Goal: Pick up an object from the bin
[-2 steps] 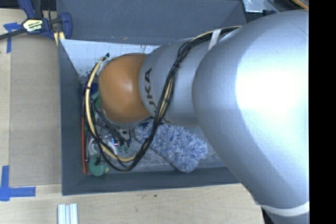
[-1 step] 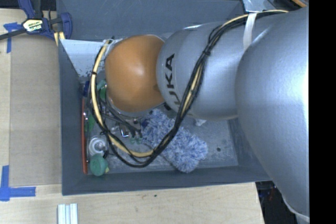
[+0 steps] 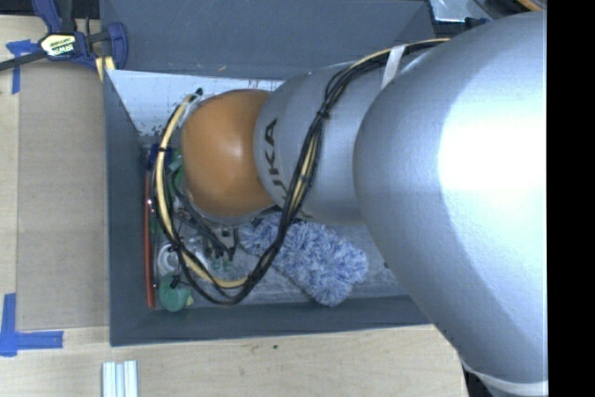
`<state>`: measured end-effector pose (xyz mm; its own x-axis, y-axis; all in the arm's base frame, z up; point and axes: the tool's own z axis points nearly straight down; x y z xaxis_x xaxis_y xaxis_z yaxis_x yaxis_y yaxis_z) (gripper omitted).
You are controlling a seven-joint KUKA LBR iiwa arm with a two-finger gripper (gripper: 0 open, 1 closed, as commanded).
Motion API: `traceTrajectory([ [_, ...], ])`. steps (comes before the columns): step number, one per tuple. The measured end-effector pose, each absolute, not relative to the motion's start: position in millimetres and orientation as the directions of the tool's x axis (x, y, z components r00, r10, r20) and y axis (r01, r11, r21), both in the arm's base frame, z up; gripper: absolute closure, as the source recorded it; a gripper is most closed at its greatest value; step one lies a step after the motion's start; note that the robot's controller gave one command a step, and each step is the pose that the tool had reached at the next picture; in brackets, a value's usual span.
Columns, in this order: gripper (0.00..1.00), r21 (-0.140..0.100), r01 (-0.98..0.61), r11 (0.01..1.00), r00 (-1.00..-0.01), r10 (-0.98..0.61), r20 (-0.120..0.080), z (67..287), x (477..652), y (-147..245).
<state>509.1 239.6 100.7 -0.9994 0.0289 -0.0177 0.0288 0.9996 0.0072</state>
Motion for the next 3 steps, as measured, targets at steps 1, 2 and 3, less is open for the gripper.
traceTrajectory([
  [1, 0.0, 0.008, -0.04, 0.999, -0.999, -0.04, -0.026, 76.3, 504.4, 244.7],
  [2, 1.0, 0.017, 0.104, 0.994, -0.994, 0.104, -0.028, 74.6, 507.9, 237.2],
  [3, 1.0, 0.017, 0.104, 0.994, -0.994, 0.104, -0.028, 74.8, 507.9, 237.1],
])
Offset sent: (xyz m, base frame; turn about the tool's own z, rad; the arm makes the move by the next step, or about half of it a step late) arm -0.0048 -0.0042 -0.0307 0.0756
